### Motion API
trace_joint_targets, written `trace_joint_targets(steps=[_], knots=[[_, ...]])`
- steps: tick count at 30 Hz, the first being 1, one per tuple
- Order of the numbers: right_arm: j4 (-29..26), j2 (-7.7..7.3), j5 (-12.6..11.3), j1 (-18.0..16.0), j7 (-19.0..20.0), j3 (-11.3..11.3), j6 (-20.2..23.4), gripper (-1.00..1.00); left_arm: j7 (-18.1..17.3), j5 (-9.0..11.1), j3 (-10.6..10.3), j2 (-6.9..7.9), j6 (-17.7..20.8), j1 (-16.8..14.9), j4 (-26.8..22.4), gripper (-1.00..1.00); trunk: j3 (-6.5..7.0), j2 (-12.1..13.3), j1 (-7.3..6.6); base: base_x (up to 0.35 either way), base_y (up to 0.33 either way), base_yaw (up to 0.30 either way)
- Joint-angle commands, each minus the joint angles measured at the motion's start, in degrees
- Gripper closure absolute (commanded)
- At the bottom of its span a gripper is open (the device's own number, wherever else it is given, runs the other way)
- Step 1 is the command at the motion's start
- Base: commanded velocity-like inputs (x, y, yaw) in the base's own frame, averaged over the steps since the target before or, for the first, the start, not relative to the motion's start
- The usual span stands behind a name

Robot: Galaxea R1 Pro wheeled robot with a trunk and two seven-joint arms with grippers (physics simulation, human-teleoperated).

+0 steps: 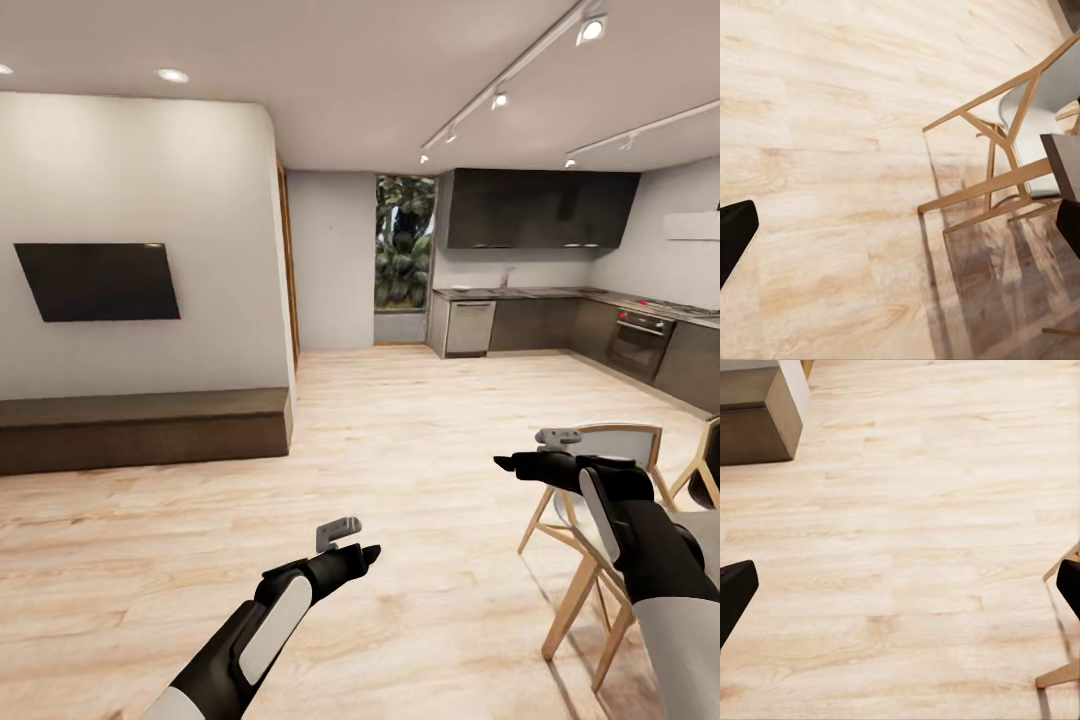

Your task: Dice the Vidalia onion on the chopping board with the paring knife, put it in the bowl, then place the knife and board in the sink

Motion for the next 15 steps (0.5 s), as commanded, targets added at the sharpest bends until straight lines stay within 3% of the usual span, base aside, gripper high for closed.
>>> trace_joint_targets(steps=[1, 6, 15], knots=[[0.0, 0.00, -0.1, 0.0, 0.1, -0.1, 0.3, -1.00, 0.5, 0.6, -0.1, 0.04, 0.1, 0.0, -0.1, -1.00, -0.02, 0.0, 0.06, 0.306, 0.156, -0.016], [-0.1, 0.05, -0.1, 0.0, 0.2, 0.0, 0.3, -1.00, 0.5, 0.5, -0.1, 0.42, 0.0, 0.0, 0.0, -1.00, -0.02, 0.0, 0.06, 0.316, 0.100, -0.003], [-0.4, 0.15, 0.0, 0.0, 0.0, 0.0, 0.4, -1.00, 0.4, 0.6, -0.3, 0.50, -0.2, 0.0, 0.0, -1.00, -0.02, 0.0, 0.06, 0.344, -0.003, 0.000]])
